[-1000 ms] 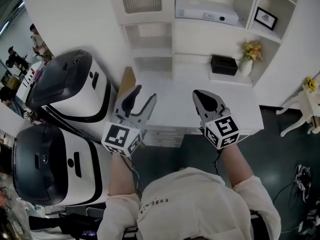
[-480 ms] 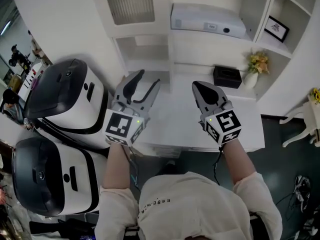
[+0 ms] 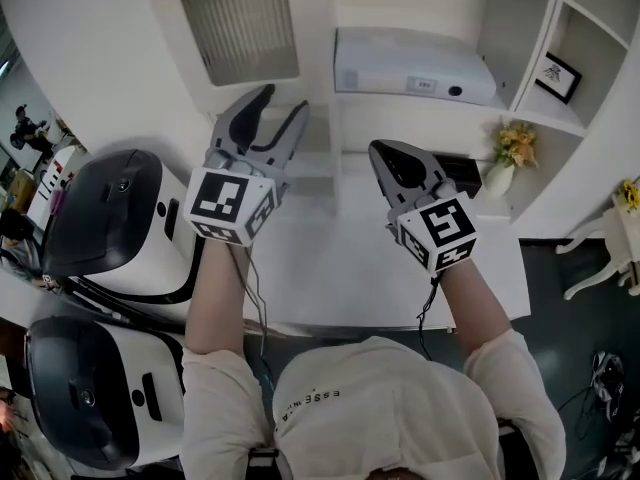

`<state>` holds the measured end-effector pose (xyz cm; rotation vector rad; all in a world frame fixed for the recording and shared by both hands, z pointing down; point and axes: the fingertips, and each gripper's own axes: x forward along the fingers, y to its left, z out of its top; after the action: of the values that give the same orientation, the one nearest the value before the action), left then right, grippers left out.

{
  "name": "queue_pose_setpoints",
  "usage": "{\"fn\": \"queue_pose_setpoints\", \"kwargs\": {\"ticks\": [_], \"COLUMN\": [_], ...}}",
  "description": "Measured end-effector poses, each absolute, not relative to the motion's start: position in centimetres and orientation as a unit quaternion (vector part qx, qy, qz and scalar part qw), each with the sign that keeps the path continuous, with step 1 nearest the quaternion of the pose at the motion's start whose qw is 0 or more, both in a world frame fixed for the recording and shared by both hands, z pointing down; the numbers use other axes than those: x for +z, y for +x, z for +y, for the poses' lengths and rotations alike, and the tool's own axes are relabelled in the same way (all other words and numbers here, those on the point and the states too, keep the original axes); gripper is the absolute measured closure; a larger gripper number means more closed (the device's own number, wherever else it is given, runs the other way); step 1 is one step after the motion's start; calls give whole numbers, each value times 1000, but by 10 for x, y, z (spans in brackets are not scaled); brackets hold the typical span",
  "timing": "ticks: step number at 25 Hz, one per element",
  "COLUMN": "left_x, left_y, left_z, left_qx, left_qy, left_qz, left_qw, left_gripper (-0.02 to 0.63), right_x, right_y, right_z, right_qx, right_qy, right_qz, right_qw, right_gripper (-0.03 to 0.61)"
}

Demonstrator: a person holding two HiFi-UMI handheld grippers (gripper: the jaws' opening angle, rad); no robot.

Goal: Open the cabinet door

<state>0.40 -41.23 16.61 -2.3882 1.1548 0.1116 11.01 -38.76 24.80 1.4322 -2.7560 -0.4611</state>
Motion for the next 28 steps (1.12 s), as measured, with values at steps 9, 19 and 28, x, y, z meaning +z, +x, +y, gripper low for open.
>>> {"fn": "queue_pose_setpoints", "kwargs": {"ticks": [9,19,28], "left_x": [78,-6,-41], "left_y": [26,40,40], "left_z": [-469,-509,-526], "left_qx": [45,28,39], "left_qy": [-862,-832,-816], "left_qz": [404,422,442], "left_qw": [302,360,371], "left_gripper": [410,411,438], "right_x": [230,216,210], "right_y": [103,120,134], "right_z": [-430,-445,-446], "right_qx": [-153,-158,-156], "right_qy": [462,477,491], "right_qz": [-874,-864,-857], "right_qw": [1,0,-4], "right_gripper": [568,568,568]}}
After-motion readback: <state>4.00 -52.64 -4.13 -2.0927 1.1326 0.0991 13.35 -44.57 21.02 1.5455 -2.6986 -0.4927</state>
